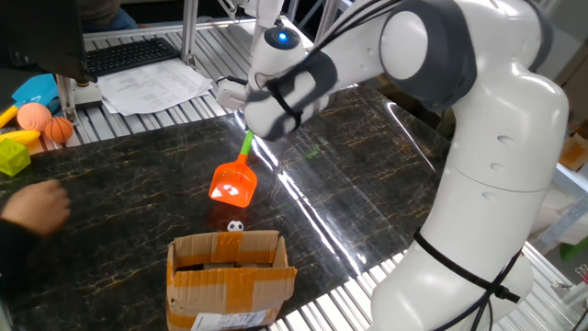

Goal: Use a shovel to scoop up an object

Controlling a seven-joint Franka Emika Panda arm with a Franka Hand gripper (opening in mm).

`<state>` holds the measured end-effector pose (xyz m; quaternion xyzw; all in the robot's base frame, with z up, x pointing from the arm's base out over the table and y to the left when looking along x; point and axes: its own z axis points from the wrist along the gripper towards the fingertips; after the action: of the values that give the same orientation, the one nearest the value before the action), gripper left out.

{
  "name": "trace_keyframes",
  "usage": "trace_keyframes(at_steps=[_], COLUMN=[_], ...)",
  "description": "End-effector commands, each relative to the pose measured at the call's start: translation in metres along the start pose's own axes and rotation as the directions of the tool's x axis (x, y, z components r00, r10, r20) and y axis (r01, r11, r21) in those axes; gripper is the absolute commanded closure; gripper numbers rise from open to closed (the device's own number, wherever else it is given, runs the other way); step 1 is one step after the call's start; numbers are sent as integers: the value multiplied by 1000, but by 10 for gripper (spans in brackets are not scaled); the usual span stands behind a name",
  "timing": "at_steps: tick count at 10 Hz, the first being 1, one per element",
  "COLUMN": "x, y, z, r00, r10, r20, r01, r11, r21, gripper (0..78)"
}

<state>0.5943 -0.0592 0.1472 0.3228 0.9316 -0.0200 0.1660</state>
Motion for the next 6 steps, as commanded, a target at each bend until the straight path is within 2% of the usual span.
trace_keyframes(at_steps=[1, 4, 6], x=[0, 0, 1], y=[0, 1, 0], z=[-3, -3, -5], r00=[999, 997, 996], r10=[-7, -12, -9], r20=[31, 74, 85], r01=[7, 14, 11], r11=[1000, 1000, 1000], r21=[-13, -22, -22], gripper=[760, 760, 760])
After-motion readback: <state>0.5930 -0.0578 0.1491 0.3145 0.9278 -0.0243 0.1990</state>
